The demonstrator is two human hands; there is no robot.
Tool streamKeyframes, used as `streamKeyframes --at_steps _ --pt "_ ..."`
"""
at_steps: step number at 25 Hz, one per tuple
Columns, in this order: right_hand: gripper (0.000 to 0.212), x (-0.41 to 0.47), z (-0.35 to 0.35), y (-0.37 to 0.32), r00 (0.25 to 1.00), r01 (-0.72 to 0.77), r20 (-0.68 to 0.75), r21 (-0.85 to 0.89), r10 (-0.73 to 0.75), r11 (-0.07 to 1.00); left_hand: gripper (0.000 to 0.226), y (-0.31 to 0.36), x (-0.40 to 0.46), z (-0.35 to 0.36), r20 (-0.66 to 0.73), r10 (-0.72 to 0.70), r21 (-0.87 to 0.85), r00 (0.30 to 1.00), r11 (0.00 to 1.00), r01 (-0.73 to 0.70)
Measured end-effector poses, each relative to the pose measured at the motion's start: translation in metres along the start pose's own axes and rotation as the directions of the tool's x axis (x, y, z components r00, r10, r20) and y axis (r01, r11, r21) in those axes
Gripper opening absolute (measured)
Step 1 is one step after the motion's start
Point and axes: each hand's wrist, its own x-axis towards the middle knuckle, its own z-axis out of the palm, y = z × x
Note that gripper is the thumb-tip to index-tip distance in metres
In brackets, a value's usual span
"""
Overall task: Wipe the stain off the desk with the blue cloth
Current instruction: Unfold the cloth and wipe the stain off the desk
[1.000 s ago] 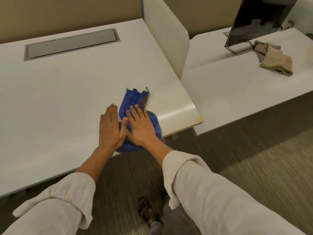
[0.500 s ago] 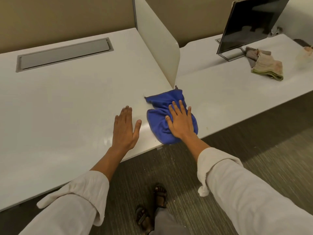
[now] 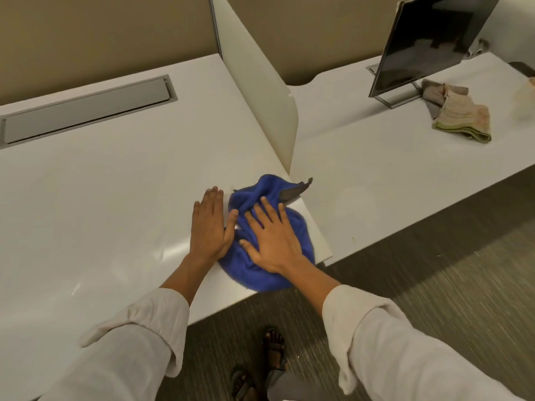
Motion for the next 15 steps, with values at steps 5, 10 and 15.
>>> streamKeyframes --at_steps 5,10,15 --pt "0.062 0.089 0.002 0.004 0.996 0.082 0.051 -0.056 -0.080 0.995 0.067 0.003 0.052 0.002 -0.048 -0.018 0.033 0.999 0.999 0.019" --pt "0.062 0.157 -0.004 0.042 0.994 -0.080 0.074 0.007 0.079 0.997 0.067 0.000 0.068 0.006 -0.097 -0.032 0.026 0.995 0.999 0.035" --pt "0.058 0.153 -0.008 0.048 0.979 -0.198 0.045 0.024 0.197 0.980 0.069 0.008 0.071 0.011 -0.042 -0.003 0.046 0.999 0.999 0.005"
